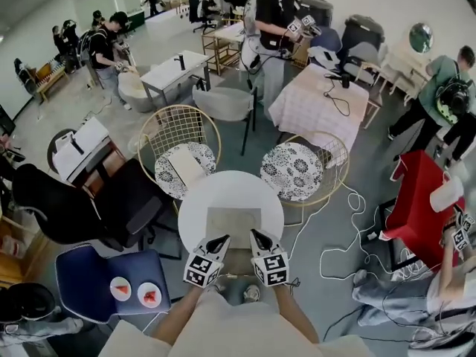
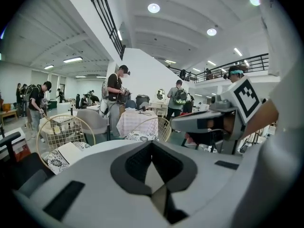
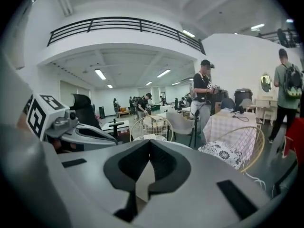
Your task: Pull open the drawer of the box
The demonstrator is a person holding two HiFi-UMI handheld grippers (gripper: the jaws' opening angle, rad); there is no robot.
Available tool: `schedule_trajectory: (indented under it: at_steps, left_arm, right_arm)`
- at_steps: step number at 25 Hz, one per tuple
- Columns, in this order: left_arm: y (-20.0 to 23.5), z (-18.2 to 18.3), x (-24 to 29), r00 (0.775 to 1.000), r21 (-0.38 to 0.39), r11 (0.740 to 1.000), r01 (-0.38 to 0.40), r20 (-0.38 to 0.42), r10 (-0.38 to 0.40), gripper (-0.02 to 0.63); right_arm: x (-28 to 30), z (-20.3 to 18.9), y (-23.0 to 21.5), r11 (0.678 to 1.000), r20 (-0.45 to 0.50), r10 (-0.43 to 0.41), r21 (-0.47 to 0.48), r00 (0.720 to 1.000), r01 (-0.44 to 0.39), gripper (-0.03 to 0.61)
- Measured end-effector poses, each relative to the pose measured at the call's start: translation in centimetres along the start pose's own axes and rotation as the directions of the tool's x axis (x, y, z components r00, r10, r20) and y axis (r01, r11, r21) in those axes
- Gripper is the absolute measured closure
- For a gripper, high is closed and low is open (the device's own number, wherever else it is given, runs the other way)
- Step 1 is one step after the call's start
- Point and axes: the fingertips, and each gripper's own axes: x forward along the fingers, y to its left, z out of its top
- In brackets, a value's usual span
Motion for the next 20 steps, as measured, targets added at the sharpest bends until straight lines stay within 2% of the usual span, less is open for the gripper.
schedule_trajectory:
  at_steps: [6, 11, 20]
  left_arm:
    - [-2.3, -1.3, -1.0, 0.999, -0.026, 0.999, -0.037, 0.0, 0.037, 0.601]
    - [-3.6, -1.6, -2.5, 0.998, -0.036, 0.997, -0.069, 0.012, 0.069, 0.603]
    - [-6.9, -2.8, -4.8, 0.998, -0.06, 0.996, -0.061, 0.026, 0.063, 0.603]
  right_arm:
    - [-1.1, -1.8, 2.8, 0.985, -0.054, 0.087, -0.146, 0.995, -0.094, 0.561]
    - [-2.6, -2.4, 3.8, 0.982, -0.042, 0.124, -0.138, 0.991, -0.129, 0.561]
    - [-5.8, -2.1, 5.4, 0.988, -0.001, 0.092, -0.125, 0.996, -0.092, 0.563]
